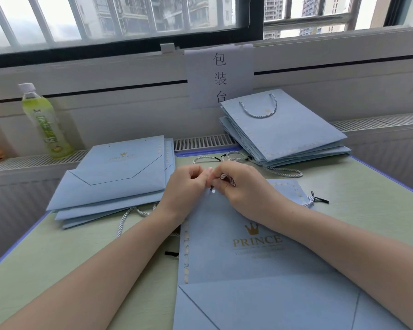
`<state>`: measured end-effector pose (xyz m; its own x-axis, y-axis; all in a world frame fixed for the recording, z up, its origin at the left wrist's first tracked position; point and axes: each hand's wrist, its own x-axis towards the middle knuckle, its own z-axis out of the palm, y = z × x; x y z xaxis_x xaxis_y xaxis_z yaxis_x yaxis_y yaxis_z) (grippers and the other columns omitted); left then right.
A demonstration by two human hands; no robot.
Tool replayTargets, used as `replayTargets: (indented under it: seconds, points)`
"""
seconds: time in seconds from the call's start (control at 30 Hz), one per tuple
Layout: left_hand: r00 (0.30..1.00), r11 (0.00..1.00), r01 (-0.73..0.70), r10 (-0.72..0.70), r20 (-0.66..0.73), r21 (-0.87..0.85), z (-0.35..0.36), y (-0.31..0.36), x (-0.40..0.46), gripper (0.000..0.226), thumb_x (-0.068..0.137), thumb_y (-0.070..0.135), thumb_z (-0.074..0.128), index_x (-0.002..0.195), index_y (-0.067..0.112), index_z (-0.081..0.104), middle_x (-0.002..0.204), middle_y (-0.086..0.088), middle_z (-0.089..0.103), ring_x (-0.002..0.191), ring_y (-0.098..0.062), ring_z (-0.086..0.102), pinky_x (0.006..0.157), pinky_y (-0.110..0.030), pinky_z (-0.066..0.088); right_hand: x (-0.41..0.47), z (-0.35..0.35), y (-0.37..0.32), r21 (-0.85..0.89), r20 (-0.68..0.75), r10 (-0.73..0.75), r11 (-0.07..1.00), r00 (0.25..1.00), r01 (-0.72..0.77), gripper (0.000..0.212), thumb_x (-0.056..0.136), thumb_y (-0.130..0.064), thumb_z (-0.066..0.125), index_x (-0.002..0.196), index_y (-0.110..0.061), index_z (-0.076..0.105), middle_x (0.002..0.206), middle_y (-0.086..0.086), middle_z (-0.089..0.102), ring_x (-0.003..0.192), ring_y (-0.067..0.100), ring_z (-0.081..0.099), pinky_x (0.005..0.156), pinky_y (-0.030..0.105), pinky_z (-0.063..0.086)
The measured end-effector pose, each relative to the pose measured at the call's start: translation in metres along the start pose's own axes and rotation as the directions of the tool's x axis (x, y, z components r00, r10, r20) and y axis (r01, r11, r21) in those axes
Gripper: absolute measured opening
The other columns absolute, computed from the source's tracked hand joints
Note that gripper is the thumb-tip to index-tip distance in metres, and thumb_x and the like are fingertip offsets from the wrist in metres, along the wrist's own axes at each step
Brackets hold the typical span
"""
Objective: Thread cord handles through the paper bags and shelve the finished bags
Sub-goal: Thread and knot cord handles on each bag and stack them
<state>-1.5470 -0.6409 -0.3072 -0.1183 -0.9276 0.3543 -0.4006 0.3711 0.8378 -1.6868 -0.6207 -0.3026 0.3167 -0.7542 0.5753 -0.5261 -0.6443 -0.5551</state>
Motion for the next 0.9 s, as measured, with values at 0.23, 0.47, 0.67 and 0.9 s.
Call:
replayTargets:
  seconds: [0.23,0.47,0.67,0.9]
  points:
    - [1.0,0.994,0.024,-0.025,-0.001,-0.106,-0.002,0.006,0.0,0.034,0.09,0.017,0.061,0.058,0.008,0.052,0.066,-0.014,0.047,0.065,-0.02,0.035,0.06,-0.028,0.028,0.002,-0.006,-0.006,-0.09,0.007,0.003,0.996,1.0,-0.003,0.013,0.089,-0.004,0.057,0.08,-0.007,0.067,0.069,-0.019,0.046,0.07,-0.012,0.047,0.066,0.006,0.033]
    - [0.998,0.991,0.003,0.005,0.061,-0.132,-0.007,0.006,0.0,0.033,0.09,0.013,0.06,0.057,0.01,0.056,0.065,-0.011,0.054,0.069,-0.021,0.043,0.067,-0.03,0.034,0.003,-0.011,-0.004,-0.134,0.111,0.025,0.991,0.994,-0.01,0.012,0.09,-0.01,0.057,0.085,-0.016,0.066,0.08,-0.01,0.054,0.069,-0.004,0.045,0.067,0.021,0.035]
    - [0.996,0.982,0.043,-0.029,0.083,-0.182,-0.011,0.008,0.0,0.033,0.088,0.025,0.06,0.067,0.001,0.066,0.064,-0.011,0.053,0.061,-0.02,0.047,0.062,-0.031,0.038,0.003,-0.015,-0.001,-0.202,0.157,0.039,0.979,0.987,-0.007,0.017,0.088,-0.02,0.061,0.102,-0.018,0.052,0.103,-0.007,0.048,0.093,0.004,0.042,0.082,0.024,0.041]
    - [0.982,0.977,0.15,-0.129,0.139,-0.15,-0.014,0.011,0.001,0.046,0.094,0.024,0.052,0.051,0.01,0.046,0.052,-0.006,0.04,0.046,-0.017,0.036,0.05,-0.026,0.031,0.006,-0.02,-0.002,-0.132,0.225,0.086,0.99,0.971,-0.058,0.024,0.085,-0.025,0.068,0.105,-0.017,0.059,0.097,-0.007,0.059,0.075,-0.009,0.047,0.066,0.003,0.036]
